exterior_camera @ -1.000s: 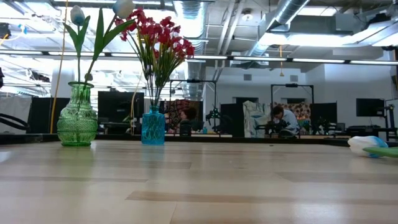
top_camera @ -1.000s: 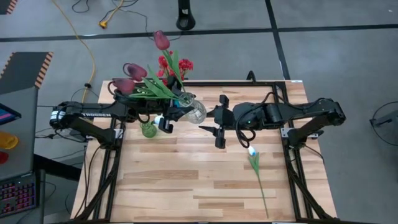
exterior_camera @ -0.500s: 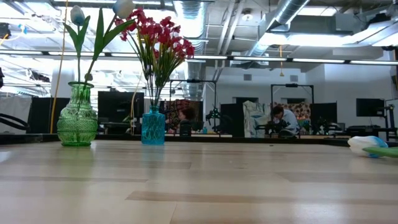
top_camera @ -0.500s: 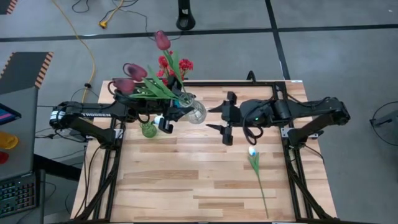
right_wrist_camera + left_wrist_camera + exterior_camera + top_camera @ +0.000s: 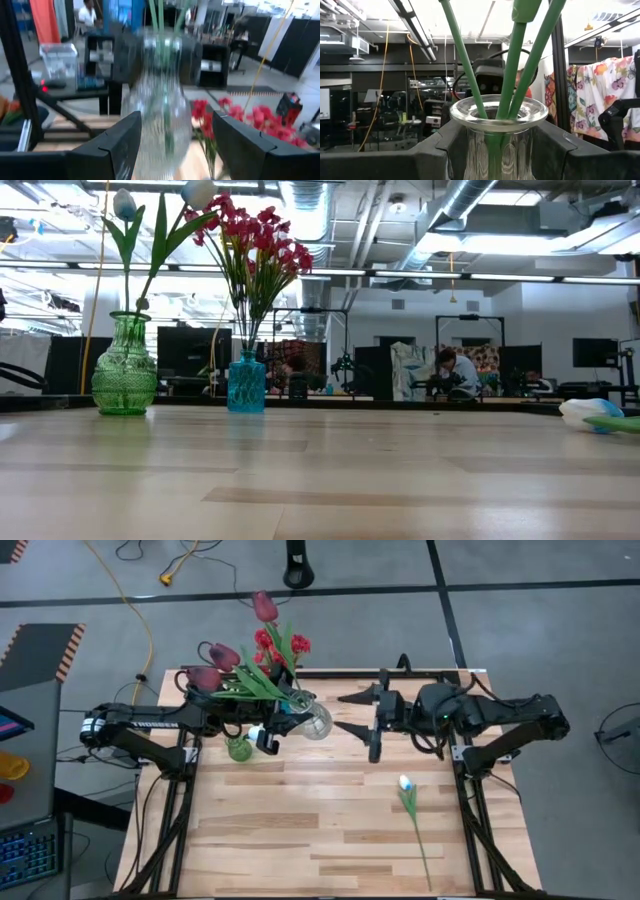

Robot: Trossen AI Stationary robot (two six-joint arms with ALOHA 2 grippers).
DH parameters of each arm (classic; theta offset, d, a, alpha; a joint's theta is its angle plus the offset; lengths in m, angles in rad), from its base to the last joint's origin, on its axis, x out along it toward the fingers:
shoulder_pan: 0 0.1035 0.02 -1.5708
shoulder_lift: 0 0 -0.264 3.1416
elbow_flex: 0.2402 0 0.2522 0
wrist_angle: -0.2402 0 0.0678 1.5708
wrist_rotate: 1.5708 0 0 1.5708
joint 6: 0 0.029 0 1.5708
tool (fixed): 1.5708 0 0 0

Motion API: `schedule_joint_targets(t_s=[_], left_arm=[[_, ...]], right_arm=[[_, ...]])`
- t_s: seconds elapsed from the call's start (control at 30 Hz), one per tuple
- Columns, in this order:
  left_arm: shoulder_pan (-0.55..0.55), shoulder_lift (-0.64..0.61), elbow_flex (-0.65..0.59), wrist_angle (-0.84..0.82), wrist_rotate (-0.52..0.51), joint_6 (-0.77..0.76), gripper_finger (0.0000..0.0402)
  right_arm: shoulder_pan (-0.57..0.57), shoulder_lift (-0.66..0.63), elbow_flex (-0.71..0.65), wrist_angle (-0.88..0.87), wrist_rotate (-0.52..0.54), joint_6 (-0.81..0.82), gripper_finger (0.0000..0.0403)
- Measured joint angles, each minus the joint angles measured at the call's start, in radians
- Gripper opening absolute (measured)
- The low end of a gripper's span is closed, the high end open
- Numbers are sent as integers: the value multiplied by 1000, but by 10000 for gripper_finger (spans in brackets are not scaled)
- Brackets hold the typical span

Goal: Sort flowers into vase by color
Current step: Adjust the transparent vase by standing it upright on the table

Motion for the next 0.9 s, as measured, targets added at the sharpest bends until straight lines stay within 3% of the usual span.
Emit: schedule_joint_targets(t_s=[0.4, 0.9], left_arm=[[0, 4, 1, -64, -3, 1, 157], [-4, 4, 1, -132, -2, 36, 157]], right_arm=[[-28, 111, 0, 175, -6, -56, 271], [-47, 132, 0, 160, -37, 14, 271]])
